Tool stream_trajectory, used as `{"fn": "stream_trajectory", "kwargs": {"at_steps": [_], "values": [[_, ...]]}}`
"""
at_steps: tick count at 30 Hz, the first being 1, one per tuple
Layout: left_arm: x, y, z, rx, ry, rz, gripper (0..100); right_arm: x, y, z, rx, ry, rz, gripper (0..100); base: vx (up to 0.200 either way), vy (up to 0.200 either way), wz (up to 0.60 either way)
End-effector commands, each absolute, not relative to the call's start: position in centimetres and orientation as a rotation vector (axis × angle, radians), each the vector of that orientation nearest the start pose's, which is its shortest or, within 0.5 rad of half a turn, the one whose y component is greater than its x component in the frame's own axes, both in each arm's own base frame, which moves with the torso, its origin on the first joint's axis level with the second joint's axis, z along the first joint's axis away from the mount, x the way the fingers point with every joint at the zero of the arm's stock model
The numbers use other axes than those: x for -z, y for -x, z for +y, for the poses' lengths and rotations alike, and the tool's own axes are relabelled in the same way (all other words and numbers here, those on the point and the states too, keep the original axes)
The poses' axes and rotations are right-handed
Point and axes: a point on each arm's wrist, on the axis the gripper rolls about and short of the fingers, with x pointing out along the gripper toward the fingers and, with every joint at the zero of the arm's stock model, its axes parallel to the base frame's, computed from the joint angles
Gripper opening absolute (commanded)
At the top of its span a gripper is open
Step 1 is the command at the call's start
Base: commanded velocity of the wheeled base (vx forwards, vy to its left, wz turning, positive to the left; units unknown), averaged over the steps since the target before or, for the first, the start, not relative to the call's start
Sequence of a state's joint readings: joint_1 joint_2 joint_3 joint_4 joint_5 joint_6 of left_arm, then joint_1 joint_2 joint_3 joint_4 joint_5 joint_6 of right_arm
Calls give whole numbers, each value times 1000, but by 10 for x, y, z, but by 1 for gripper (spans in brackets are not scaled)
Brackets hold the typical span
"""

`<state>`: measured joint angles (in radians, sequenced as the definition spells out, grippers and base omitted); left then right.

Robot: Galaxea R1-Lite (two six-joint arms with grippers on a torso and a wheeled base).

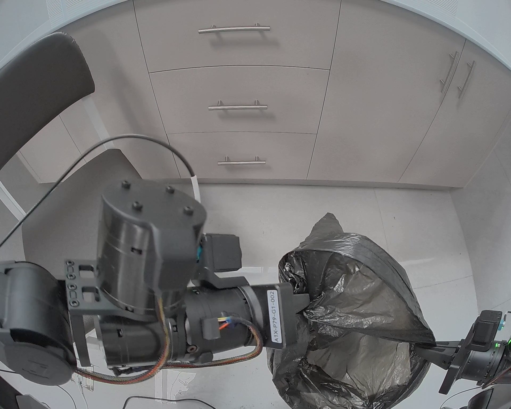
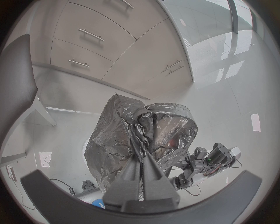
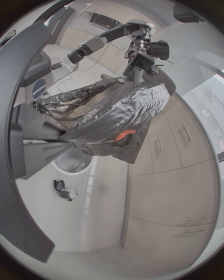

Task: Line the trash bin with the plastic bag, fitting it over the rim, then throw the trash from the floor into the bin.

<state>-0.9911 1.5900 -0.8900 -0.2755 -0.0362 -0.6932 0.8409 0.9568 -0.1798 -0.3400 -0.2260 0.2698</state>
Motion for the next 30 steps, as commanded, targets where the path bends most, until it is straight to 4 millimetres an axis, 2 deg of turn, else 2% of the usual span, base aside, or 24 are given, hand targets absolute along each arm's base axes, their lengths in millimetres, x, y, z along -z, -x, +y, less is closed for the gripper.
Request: {"fn": "stream_trajectory", "kwargs": {"at_steps": [1,4,9,12,13,14,17,23,30], "values": [[-181,-159,-243,795,394,760,0,-126,-69,68,-536,-27,482,0,0,0,0],[-177,-161,-245,793,395,762,0,-123,-73,67,-498,-16,499,0,0,0,0],[-171,-164,-250,791,395,765,0,-113,-91,68,-450,-5,595,0,0,0,0],[-166,-166,-252,784,385,776,0,-109,-108,70,-480,-23,603,0,0,0,0],[-166,-166,-252,784,385,776,0,-109,-108,70,-480,-23,603,0,0,0,0],[-163,-168,-252,775,381,784,0,-106,-122,74,-468,-32,582,0,0,0,0],[-156,-173,-253,757,373,798,0,-96,-141,81,-447,-34,589,0,0,0,0],[-136,-184,-257,707,350,846,0,-77,-163,91,-436,-47,561,0,0,0,0],[-122,-190,-261,688,334,886,0,-57,-169,88,-401,-55,602,0,0,0,0]]}}
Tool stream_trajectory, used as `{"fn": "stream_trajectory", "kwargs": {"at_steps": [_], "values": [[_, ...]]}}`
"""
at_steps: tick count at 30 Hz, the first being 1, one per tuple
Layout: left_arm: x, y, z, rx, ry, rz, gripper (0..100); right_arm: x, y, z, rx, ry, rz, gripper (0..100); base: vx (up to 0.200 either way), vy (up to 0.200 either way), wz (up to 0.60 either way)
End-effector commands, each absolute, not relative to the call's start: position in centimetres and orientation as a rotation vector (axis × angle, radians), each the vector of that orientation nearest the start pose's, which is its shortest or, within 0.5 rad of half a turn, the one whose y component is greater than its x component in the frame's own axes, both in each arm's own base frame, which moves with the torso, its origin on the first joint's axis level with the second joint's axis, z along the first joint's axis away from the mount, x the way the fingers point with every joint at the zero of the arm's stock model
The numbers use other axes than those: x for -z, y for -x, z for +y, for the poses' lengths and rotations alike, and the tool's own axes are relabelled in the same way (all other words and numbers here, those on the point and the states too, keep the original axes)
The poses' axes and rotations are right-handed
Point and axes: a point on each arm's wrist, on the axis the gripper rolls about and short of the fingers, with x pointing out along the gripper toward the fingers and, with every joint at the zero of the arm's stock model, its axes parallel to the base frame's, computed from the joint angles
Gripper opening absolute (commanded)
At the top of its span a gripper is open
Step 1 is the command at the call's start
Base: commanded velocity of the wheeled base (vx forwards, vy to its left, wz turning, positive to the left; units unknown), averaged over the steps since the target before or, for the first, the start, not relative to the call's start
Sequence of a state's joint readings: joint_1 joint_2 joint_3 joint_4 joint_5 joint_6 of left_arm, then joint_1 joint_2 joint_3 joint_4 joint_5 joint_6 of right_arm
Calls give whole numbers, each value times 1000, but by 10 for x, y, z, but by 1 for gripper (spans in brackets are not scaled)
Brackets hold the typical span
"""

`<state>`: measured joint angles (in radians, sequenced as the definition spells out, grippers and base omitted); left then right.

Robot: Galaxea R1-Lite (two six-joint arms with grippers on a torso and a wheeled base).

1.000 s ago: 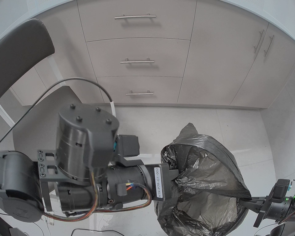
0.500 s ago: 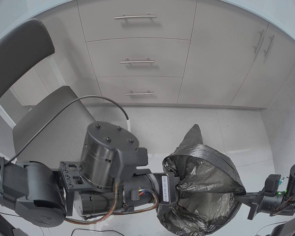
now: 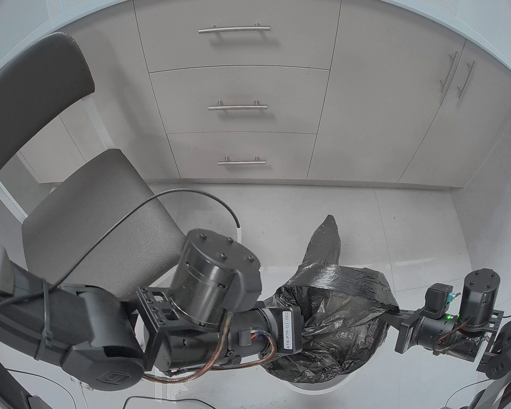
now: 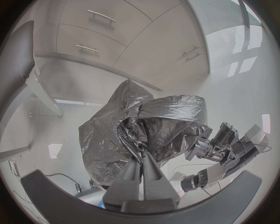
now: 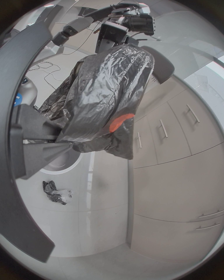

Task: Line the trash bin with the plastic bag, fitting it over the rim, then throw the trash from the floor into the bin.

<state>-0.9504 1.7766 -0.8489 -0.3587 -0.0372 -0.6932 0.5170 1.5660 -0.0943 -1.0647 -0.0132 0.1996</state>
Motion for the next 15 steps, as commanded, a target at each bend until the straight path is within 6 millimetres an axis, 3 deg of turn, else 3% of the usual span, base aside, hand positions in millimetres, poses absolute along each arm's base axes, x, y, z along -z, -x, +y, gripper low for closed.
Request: {"fn": "stream_trajectory", "kwargs": {"at_steps": [1,15], "values": [[-119,-191,-262,685,329,895,0,-55,-169,87,-396,-55,611,0,0,0,0],[-94,-195,-274,674,318,935,0,-38,-165,81,-423,-62,721,0,0,0,0]]}}
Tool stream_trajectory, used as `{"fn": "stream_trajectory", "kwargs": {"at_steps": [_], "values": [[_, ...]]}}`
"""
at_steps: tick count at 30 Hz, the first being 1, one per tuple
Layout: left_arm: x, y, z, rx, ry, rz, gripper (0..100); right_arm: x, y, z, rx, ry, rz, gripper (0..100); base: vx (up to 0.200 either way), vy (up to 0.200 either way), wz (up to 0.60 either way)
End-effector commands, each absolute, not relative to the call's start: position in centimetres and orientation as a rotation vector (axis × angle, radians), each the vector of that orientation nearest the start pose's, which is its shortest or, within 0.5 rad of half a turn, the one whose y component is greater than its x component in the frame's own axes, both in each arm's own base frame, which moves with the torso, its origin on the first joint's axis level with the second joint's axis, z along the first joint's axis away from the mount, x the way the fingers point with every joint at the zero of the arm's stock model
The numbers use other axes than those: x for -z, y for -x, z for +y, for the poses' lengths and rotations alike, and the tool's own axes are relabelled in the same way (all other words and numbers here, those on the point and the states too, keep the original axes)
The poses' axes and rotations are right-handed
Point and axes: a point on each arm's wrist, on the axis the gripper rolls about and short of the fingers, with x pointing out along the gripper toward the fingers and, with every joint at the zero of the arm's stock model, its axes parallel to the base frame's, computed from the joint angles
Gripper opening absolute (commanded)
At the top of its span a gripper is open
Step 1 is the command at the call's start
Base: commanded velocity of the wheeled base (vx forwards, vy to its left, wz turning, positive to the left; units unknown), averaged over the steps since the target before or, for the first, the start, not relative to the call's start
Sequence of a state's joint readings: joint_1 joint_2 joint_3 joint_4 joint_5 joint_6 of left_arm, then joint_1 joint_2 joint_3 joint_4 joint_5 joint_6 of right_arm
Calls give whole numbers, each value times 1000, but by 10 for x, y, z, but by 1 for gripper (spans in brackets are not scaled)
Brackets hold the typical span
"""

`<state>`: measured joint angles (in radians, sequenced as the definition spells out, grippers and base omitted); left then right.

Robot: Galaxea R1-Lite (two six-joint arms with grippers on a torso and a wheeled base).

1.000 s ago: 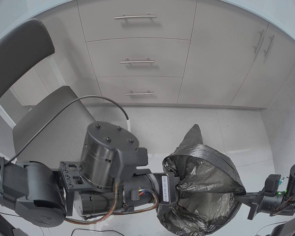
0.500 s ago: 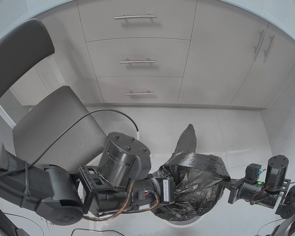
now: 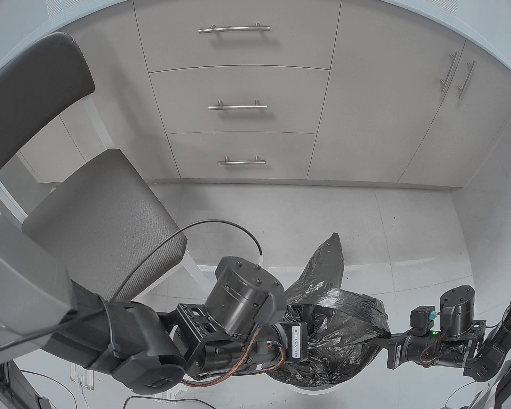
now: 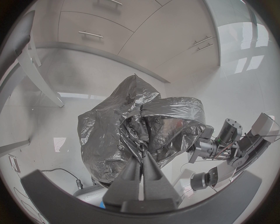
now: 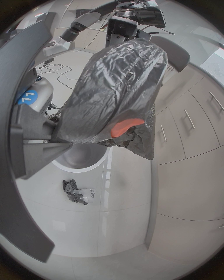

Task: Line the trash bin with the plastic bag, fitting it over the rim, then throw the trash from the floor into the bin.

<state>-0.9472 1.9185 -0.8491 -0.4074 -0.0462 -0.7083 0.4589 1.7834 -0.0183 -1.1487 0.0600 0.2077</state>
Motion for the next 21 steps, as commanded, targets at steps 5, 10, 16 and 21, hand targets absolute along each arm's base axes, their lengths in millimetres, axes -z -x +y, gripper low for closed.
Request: {"fn": "stream_trajectory", "kwargs": {"at_steps": [5,10,16,21], "values": [[-93,-192,-275,726,326,980,0,-29,-163,75,-417,-51,815,0,0,0,0],[-92,-190,-277,748,324,997,0,-23,-157,73,-457,-11,892,0,0,0,0],[-89,-183,-281,763,306,1012,0,-24,-155,74,-507,18,890,0,0,0,0],[-84,-180,-284,763,290,1031,0,-18,-152,73,-538,69,945,0,0,0,0]]}}
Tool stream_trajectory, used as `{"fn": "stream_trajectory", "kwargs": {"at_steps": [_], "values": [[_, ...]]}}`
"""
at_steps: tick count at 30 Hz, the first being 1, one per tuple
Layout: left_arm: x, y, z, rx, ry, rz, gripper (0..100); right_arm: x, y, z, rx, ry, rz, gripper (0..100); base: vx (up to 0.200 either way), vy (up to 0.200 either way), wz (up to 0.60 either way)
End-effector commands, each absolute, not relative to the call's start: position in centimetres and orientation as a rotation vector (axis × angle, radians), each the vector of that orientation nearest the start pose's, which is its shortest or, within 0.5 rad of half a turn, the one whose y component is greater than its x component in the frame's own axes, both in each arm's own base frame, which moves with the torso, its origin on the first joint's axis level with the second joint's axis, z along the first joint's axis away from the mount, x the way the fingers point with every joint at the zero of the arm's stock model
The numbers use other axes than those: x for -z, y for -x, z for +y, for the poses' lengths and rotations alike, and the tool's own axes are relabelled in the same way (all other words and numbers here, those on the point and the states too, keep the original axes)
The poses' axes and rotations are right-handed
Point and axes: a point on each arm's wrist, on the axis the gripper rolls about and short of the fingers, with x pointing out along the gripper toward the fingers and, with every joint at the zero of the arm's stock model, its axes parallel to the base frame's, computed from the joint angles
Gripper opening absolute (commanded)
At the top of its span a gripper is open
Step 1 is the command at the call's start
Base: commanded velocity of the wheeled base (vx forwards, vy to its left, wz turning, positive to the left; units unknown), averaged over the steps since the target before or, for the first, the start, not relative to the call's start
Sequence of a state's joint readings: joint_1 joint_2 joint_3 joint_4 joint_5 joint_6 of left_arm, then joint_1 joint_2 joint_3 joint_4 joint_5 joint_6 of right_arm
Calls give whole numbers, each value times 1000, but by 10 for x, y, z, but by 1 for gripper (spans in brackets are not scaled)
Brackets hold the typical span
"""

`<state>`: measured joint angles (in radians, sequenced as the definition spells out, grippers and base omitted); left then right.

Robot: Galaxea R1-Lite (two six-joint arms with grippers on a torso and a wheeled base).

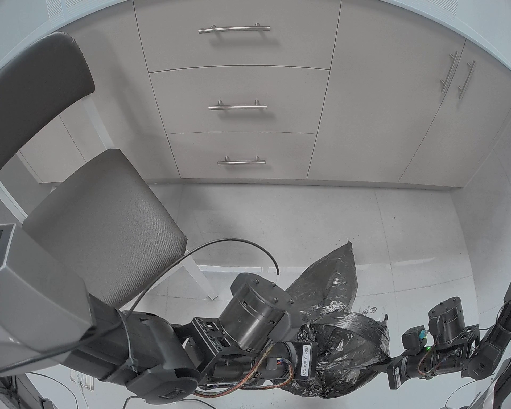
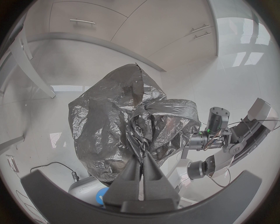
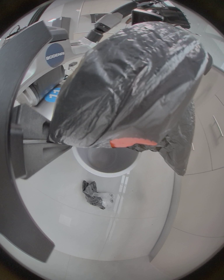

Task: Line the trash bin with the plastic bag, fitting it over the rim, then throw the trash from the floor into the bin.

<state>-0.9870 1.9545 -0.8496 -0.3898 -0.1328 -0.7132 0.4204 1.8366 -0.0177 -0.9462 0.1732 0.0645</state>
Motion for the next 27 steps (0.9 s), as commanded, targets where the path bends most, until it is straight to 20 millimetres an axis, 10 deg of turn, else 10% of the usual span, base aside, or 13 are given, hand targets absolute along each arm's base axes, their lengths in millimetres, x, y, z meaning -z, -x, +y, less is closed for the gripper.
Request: {"fn": "stream_trajectory", "kwargs": {"at_steps": [1,27], "values": [[-81,-180,-284,759,286,1038,0,-17,-152,73,-546,71,956,0,0,0,0],[-54,-172,-289,720,202,1140,0,-16,-128,68,-647,136,1121,0,0,0,0]]}}
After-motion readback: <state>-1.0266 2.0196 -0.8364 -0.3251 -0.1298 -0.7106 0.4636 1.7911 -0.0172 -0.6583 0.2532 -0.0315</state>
